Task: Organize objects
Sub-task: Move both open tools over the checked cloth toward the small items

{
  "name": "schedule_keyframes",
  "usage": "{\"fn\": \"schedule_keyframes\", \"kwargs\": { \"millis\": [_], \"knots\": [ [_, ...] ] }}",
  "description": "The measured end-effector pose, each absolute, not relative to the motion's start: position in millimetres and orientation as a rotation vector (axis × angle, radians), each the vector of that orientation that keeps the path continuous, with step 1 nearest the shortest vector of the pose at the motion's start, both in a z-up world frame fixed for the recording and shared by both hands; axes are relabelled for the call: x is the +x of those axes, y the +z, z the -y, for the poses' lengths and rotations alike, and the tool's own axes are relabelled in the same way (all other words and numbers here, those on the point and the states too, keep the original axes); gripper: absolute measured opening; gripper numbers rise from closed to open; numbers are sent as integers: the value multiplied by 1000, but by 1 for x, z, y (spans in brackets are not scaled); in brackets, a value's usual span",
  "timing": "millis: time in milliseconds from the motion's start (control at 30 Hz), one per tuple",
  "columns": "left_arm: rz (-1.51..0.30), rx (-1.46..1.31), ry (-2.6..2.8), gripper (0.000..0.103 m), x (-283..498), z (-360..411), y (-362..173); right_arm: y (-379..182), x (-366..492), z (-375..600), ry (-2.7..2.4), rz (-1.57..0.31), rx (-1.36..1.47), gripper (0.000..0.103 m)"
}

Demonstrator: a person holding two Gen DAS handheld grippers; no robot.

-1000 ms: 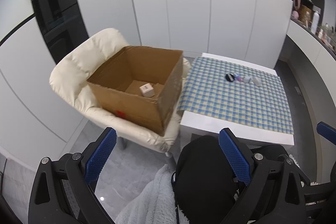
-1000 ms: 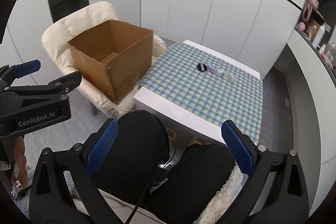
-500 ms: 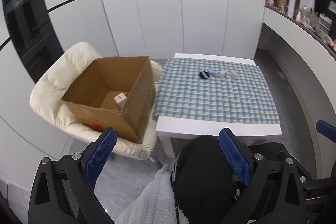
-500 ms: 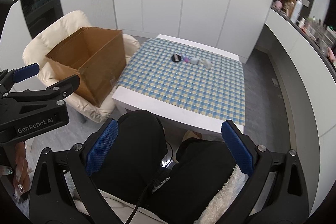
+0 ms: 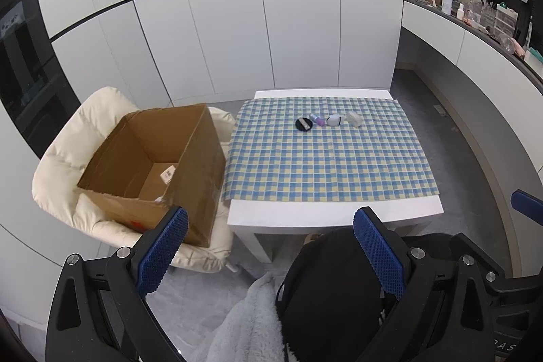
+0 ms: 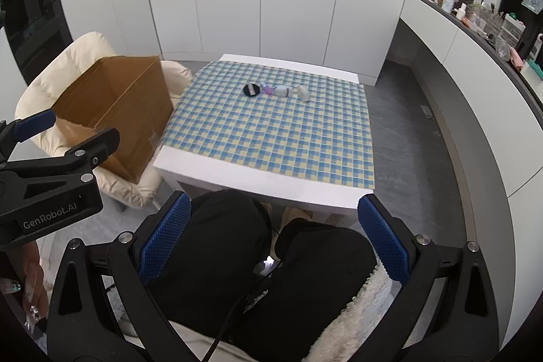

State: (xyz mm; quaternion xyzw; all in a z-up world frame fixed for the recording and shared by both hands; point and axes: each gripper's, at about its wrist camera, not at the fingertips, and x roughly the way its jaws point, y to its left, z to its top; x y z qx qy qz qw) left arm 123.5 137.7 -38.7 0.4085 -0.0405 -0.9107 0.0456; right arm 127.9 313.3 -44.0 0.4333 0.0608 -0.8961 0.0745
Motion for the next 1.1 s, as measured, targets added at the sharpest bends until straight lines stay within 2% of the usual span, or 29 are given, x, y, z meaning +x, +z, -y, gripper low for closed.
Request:
{"fn": "schedule_keyframes", "kwargs": {
  "millis": [667,1100],
  "knots": [
    [65,1288,-2758,98,29,-152,-56,-62,30,-326,-2723,-176,1329,100],
    [23,1333,-2698,98,-54,-147,-84,-100,-49,-344,-2752,-177,1418,100]
  ]
}}
